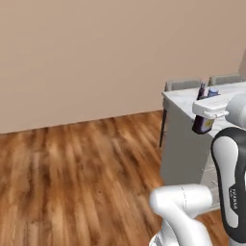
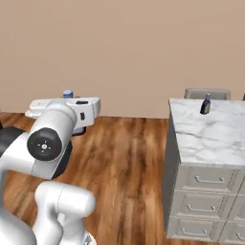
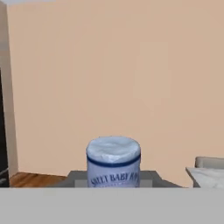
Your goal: The dining table condiment station is running low on condiment bottle. Refill the condiment station by opening the cabinet and taking the condiment bottle from the cabinet and placing it on the dining table.
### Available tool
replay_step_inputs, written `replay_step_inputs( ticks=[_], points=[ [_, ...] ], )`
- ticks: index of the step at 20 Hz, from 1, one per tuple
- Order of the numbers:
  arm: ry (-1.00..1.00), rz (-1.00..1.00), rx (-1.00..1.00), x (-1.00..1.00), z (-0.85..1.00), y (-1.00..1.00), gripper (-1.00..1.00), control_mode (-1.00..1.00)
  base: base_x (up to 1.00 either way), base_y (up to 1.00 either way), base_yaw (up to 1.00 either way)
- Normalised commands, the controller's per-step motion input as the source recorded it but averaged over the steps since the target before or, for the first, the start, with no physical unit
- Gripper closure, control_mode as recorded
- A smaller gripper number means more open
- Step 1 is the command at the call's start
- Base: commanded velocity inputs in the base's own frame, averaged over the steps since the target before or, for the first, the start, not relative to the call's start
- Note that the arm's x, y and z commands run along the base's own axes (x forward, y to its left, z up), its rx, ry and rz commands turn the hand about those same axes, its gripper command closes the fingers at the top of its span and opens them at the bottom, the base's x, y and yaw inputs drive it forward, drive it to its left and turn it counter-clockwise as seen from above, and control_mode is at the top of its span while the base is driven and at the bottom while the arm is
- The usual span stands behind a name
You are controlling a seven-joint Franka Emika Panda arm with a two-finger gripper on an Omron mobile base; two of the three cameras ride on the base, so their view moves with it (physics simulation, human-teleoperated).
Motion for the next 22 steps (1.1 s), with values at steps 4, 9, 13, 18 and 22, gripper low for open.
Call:
replay_step_inputs(
  ticks=[4,9,13,18,22],
  points=[
    [0.0,0.0,0.0,0.0,0.0,0.0,1.0,1.0,0.91,1.0,-0.47],
    [0.0,0.0,0.0,0.0,0.0,0.0,1.0,1.0,1.0,1.0,-0.45],
    [0.0,0.0,0.0,0.0,0.0,0.0,1.0,1.0,1.0,1.0,-0.45],
    [0.0,0.0,0.0,0.0,0.0,0.0,1.0,1.0,1.0,0.99,-0.48],
    [0.0,0.0,0.0,0.0,0.0,0.0,1.0,1.0,1.0,0.99,-0.48]
  ],
)
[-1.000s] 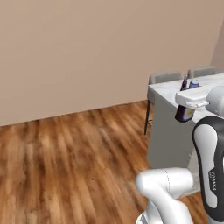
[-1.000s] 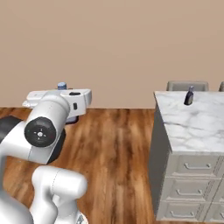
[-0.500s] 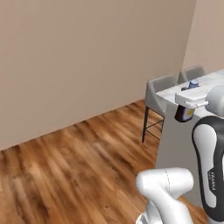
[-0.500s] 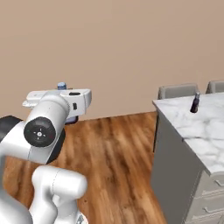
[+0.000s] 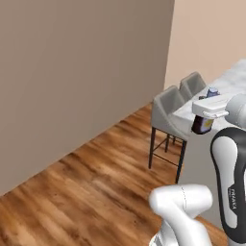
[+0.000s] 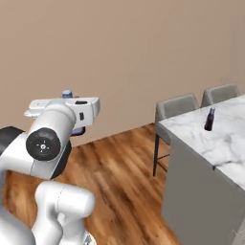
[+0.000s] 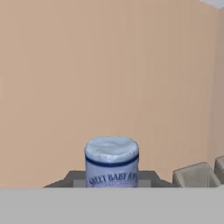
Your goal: The dining table condiment station is running low on condiment bottle. Refill the condiment station by opening the cabinet and taking the condiment bottle from the cabinet and placing it on the dining table.
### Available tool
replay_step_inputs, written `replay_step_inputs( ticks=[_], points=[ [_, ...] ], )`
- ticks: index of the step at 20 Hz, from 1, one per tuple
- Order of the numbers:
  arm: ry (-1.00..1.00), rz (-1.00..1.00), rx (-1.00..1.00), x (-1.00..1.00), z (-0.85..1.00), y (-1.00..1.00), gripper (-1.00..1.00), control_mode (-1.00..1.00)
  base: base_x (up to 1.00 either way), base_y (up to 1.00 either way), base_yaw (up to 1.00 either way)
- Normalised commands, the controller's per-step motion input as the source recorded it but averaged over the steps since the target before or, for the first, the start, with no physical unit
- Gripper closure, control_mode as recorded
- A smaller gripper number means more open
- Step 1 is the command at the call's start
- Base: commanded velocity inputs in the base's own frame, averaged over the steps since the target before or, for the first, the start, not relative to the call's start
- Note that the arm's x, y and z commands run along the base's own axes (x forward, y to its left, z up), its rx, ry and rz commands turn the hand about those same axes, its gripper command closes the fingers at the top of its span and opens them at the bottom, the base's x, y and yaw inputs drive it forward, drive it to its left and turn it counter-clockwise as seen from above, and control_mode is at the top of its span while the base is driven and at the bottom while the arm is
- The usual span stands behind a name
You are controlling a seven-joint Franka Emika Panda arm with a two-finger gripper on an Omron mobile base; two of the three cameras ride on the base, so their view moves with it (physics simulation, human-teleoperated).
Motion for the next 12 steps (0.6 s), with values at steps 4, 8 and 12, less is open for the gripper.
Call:
replay_step_inputs(
  ticks=[4,8,12],
  points=[
    [0.0,0.0,0.0,0.0,0.0,0.0,1.0,1.0,1.0,1.0,-0.48],
    [0.0,0.0,0.0,0.0,0.0,0.0,1.0,1.0,1.0,1.0,-0.48],
    [0.0,0.0,0.0,0.0,0.0,0.0,1.0,1.0,1.0,1.0,-0.48]
  ],
)
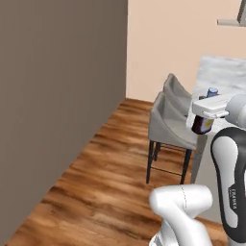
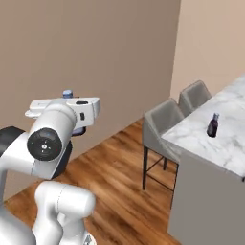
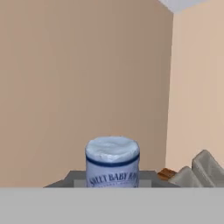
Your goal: The dining table condiment station is running low on condiment bottle. Refill the condiment station by opening the cabinet and taking the condiment bottle from the cabinet and placing it on the dining table.
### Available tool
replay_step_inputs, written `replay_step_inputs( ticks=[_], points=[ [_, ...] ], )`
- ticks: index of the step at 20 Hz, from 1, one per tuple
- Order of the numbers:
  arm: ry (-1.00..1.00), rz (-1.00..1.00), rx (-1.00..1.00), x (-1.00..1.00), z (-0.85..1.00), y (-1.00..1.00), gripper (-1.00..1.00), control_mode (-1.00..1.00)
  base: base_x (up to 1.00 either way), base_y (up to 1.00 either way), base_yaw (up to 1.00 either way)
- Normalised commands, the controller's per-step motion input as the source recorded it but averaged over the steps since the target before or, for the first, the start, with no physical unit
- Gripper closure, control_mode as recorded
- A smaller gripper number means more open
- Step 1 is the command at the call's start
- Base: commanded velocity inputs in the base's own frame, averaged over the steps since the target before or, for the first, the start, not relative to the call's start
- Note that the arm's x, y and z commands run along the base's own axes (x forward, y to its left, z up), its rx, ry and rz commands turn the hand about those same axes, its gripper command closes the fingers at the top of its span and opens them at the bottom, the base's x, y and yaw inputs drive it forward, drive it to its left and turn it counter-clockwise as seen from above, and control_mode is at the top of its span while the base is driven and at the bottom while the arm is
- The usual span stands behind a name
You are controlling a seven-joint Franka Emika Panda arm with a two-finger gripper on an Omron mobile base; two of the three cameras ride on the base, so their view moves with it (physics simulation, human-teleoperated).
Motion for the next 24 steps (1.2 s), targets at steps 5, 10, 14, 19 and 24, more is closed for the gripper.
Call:
replay_step_inputs(
  ticks=[5,10,14,19,24],
  points=[
    [0.0,0.0,0.0,0.0,0.0,0.0,1.0,1.0,1.0,1.0,-0.49],
    [0.0,0.0,0.0,0.0,0.0,0.0,1.0,1.0,1.0,1.0,-0.49],
    [0.0,0.0,0.0,0.0,0.0,0.0,1.0,1.0,1.0,1.0,-0.48],
    [0.0,0.0,0.0,0.0,0.0,0.0,1.0,1.0,0.99,1.0,-0.47],
    [0.0,0.0,0.0,0.0,0.0,0.0,1.0,1.0,0.97,1.0,-0.45]
  ],
)
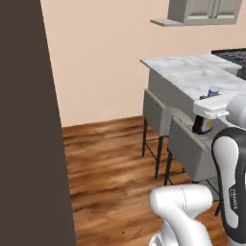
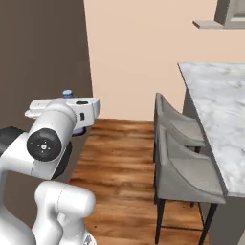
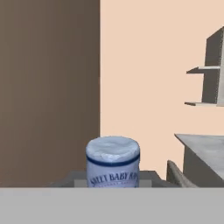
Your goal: The dining table condiment station is running low on condiment bottle. Refill the condiment station by opening the cabinet and taking the condiment bottle from the cabinet and placing it on the dining table.
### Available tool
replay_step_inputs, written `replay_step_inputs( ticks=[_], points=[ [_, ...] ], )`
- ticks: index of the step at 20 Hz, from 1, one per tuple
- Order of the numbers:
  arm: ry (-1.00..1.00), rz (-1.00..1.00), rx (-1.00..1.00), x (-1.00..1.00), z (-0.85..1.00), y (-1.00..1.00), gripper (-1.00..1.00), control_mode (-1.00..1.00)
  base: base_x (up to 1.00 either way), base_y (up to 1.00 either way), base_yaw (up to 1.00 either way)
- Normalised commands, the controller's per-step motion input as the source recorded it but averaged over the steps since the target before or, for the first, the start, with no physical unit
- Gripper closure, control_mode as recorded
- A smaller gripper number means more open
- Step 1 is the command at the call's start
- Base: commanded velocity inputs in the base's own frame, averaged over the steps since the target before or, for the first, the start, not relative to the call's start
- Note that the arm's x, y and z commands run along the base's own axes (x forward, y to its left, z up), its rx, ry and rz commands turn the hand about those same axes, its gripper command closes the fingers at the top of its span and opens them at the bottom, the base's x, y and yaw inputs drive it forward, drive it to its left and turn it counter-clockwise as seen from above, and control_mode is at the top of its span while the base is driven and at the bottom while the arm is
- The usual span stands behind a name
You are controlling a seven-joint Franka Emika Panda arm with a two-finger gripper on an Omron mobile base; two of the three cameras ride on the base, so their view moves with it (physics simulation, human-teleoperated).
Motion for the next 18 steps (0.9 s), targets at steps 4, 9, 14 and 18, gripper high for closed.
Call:
replay_step_inputs(
  ticks=[4,9,14,18],
  points=[
    [0.0,0.0,0.0,0.0,0.0,0.0,1.0,1.0,1.0,1.0,-0.5],
    [0.0,0.0,0.0,0.0,0.0,0.0,1.0,1.0,1.0,0.92,-0.56],
    [0.0,0.0,0.0,0.0,0.0,0.0,1.0,1.0,1.0,0.8,-0.62],
    [0.0,0.0,0.0,0.0,0.0,0.0,1.0,1.0,0.94,0.61,-0.64]
  ],
)
